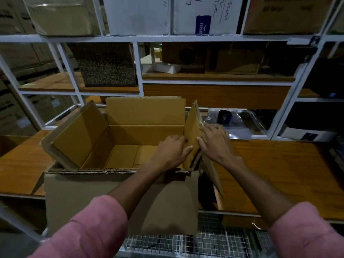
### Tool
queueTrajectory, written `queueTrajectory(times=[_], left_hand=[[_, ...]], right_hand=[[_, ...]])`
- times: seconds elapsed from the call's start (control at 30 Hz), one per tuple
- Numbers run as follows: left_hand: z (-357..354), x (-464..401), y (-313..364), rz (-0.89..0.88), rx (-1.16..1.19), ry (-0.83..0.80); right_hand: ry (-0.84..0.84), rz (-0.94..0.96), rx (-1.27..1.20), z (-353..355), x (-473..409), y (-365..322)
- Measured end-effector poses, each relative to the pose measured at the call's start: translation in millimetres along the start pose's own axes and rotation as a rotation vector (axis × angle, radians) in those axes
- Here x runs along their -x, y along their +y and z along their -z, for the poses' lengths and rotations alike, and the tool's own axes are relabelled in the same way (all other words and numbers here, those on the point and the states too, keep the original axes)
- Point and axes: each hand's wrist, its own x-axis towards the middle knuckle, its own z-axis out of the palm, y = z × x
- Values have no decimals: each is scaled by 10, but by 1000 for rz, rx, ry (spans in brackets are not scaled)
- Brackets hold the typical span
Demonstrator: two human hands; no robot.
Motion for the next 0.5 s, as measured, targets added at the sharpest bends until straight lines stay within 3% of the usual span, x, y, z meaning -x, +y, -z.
queueTrajectory(times=[0.27,0.5], left_hand=[[-409,-507,1005,-201,-118,316],[-1012,-903,1871,-251,-59,224]], right_hand=[[102,-46,-90,241,285,851],[186,-155,-89,387,800,1908]])
